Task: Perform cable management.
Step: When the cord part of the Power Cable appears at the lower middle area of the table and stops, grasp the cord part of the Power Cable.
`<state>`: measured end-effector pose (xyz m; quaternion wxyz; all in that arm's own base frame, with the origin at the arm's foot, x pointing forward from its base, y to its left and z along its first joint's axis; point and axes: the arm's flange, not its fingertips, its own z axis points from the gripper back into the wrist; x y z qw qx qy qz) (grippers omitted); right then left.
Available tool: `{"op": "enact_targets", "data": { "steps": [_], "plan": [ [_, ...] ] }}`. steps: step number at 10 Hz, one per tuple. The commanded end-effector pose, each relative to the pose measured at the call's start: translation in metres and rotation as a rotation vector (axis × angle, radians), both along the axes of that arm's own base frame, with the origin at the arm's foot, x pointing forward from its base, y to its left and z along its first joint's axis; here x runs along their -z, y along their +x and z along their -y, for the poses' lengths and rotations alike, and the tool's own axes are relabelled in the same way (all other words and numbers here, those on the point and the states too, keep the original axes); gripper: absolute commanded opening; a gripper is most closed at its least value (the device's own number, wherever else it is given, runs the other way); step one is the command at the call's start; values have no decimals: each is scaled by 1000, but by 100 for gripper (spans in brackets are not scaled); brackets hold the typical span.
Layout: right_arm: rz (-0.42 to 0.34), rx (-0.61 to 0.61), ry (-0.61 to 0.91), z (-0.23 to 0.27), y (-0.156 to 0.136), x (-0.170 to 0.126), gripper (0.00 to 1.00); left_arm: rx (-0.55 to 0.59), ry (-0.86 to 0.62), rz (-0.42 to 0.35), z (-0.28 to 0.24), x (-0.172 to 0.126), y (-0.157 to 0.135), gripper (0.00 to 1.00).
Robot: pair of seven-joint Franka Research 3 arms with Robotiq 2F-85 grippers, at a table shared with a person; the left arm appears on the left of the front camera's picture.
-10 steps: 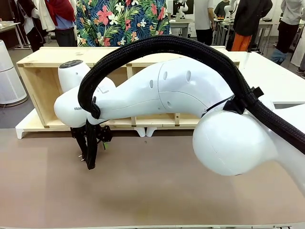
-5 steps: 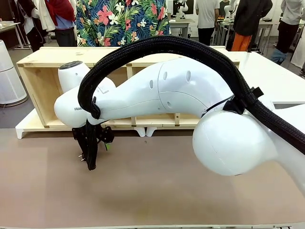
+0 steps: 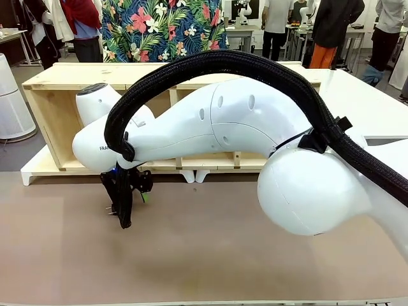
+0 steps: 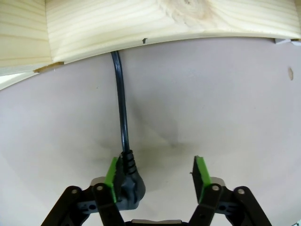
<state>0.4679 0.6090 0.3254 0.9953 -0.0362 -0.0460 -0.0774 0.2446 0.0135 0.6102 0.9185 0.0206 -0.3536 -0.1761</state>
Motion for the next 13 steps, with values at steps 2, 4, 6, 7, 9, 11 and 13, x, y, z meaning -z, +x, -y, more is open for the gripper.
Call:
{"op": "enact_targets", "data": {
  "steps": [2, 4, 6, 7, 9, 11, 13],
  "plan": [
    [14, -15, -14, -10, 8, -2, 53, -1, 1, -3, 0, 0, 0, 100],
    [9, -20, -13, -12, 7, -1, 53, -1, 1, -3, 0, 0, 0, 100],
    [4, -27, -8, -16, 9, -1, 53, -1, 1, -3, 0, 0, 0, 100],
    [1, -36, -8, -18, 9, -1, 53, -1, 1, -3, 0, 0, 0, 100],
    [-3, -51, -7, -20, 10, -1, 53, -1, 1, -3, 0, 0, 0, 100],
    [-7, -49, -10, -20, 10, -1, 53, -1, 1, -3, 0, 0, 0, 100],
    [-11, -50, -9, -20, 11, 0, 53, -1, 1, -3, 0, 0, 0, 100]
  ]
}}
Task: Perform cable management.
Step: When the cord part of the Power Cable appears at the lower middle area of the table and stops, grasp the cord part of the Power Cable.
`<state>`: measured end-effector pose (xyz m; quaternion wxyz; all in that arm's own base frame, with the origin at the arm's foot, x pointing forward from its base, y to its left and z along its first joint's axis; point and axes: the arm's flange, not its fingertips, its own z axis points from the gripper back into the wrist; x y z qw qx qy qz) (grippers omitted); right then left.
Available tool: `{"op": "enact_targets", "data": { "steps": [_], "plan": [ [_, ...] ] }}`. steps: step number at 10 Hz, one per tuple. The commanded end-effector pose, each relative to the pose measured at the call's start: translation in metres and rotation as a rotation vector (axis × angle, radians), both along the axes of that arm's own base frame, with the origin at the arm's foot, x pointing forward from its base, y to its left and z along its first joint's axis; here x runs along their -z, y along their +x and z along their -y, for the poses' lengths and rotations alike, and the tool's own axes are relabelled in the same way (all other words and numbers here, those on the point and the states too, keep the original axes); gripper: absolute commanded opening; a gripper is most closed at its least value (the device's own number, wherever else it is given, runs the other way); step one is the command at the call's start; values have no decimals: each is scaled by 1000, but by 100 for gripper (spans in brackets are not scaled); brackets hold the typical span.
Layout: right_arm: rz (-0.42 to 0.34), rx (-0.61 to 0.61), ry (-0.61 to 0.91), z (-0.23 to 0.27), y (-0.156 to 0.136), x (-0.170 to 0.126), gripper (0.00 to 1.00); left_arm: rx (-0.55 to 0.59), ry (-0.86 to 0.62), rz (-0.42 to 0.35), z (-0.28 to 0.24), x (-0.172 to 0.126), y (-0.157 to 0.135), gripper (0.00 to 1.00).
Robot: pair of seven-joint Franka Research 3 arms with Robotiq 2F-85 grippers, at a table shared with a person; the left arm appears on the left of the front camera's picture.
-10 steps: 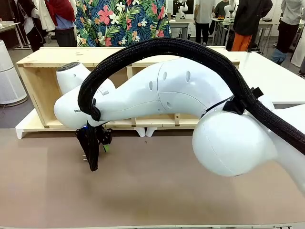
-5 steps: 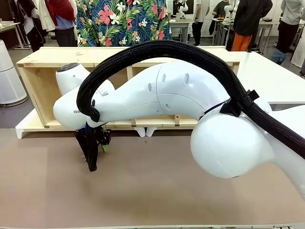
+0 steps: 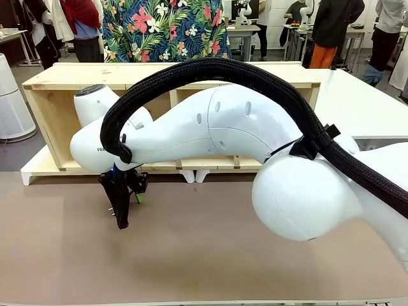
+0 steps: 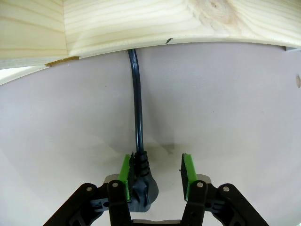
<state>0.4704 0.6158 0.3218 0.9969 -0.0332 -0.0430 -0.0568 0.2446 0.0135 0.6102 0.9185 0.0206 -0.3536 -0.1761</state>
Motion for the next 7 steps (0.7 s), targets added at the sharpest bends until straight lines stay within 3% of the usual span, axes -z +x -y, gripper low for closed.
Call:
{"op": "enact_targets", "data": {
  "steps": [1, 7],
  "plan": [
    [-6, -11, -13, -13, 8, -3, 53, -1, 1, -3, 0, 0, 0, 100],
    [-36, -8, -18, -12, 11, 1, 53, -1, 1, -3, 0, 0, 0, 100]
  ]
}}
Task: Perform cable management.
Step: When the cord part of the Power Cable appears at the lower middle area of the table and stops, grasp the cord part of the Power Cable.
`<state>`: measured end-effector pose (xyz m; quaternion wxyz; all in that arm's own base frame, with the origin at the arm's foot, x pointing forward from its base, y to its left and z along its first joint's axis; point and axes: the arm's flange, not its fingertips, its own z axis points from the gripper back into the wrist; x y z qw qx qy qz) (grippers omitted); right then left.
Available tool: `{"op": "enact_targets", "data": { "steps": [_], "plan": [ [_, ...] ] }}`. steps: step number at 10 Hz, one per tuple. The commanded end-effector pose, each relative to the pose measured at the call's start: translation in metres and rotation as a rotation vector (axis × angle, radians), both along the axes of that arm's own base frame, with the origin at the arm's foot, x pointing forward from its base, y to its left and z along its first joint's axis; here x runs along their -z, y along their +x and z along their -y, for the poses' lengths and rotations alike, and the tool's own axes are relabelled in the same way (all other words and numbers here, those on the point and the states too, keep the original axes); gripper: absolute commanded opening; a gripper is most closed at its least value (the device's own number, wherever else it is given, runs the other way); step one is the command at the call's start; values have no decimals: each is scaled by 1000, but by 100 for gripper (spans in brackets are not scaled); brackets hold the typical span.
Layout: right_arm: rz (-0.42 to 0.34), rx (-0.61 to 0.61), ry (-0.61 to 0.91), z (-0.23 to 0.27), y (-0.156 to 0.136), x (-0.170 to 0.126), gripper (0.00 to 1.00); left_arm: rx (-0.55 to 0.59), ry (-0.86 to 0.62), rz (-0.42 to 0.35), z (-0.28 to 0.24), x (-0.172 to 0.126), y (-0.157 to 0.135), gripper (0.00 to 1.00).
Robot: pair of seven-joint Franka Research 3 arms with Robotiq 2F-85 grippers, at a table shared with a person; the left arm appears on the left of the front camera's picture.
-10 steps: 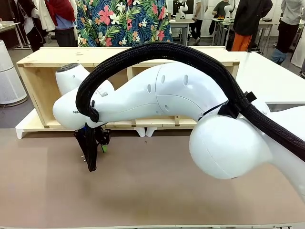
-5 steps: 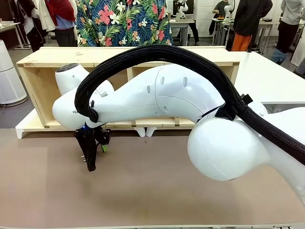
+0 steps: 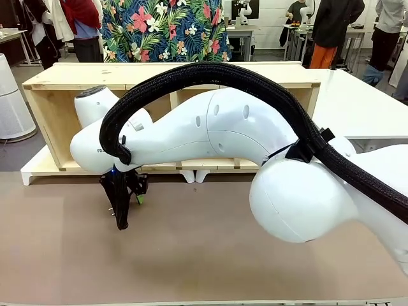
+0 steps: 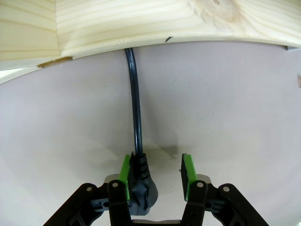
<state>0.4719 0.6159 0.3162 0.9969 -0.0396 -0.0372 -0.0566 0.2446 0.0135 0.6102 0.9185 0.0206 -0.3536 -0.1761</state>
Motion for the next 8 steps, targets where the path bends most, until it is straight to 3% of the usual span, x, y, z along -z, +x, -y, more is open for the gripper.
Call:
{"op": "enact_targets", "data": {
  "steps": [1, 2, 3, 4, 5, 6, 7, 8],
  "plan": [
    [-22, -10, -8, -12, 10, -4, 53, -1, 1, -3, 0, 0, 0, 100],
    [-10, -18, -9, -12, 11, -4, 51, -1, 1, -3, 0, 0, 0, 100],
    [-10, -21, -19, -12, 10, -3, 33, -1, 1, -3, 0, 0, 0, 100],
    [-10, -21, -24, -12, 11, -2, 31, -1, 1, -3, 0, 0, 0, 100],
    [-10, -22, -29, -12, 12, -2, 14, -1, 1, -3, 0, 0, 0, 100],
    [-11, -25, -28, -13, 12, -1, 11, -1, 1, -3, 0, 0, 0, 100],
    [-11, -26, -29, -13, 12, 0, 0, -1, 1, -3, 0, 0, 0, 100],
    [-12, -25, -27, -13, 12, 0, 0, -1, 1, -3, 0, 0, 0, 100]
  ]
}}
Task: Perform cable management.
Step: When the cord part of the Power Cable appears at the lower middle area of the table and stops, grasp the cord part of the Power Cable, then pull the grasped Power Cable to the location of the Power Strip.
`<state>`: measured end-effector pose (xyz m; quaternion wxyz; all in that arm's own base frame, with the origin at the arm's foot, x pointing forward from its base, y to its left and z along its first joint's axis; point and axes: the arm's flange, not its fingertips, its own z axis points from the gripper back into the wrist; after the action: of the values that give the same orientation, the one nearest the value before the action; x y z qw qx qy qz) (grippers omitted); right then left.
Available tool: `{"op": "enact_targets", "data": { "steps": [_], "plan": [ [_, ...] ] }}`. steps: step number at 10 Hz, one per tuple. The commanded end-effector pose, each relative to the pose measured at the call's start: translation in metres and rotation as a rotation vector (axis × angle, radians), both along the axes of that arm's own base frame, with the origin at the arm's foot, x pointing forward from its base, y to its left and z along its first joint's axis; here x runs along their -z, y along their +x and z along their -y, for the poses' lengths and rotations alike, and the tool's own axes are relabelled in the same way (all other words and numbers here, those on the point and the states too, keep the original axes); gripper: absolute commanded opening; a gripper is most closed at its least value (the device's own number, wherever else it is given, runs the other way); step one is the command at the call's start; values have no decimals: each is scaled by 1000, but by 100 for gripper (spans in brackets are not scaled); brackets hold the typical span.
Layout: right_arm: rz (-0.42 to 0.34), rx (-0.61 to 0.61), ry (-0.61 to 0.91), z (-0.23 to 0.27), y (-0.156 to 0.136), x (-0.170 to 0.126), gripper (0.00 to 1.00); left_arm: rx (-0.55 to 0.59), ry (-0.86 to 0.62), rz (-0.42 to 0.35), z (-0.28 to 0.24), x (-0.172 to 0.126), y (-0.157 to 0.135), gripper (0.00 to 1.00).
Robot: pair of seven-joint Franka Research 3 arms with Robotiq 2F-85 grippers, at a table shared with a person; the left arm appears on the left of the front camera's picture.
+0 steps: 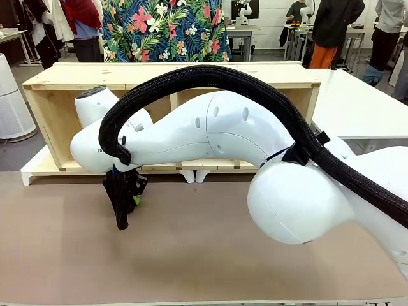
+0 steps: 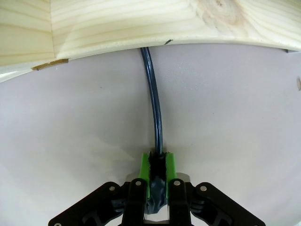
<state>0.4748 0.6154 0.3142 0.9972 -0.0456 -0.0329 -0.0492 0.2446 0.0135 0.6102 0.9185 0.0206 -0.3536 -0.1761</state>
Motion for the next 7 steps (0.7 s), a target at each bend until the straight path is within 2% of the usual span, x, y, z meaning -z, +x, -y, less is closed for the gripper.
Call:
{"op": "enact_targets", "data": {
  "steps": [1, 7],
  "plan": [
    [-3, -13, -11, -13, 10, -2, 0, -1, 1, -3, 0, 0, 0, 100],
    [0, -5, 2, -1, 1, 0, 0, -1, 1, -3, 0, 0, 0, 100]
  ]
}}
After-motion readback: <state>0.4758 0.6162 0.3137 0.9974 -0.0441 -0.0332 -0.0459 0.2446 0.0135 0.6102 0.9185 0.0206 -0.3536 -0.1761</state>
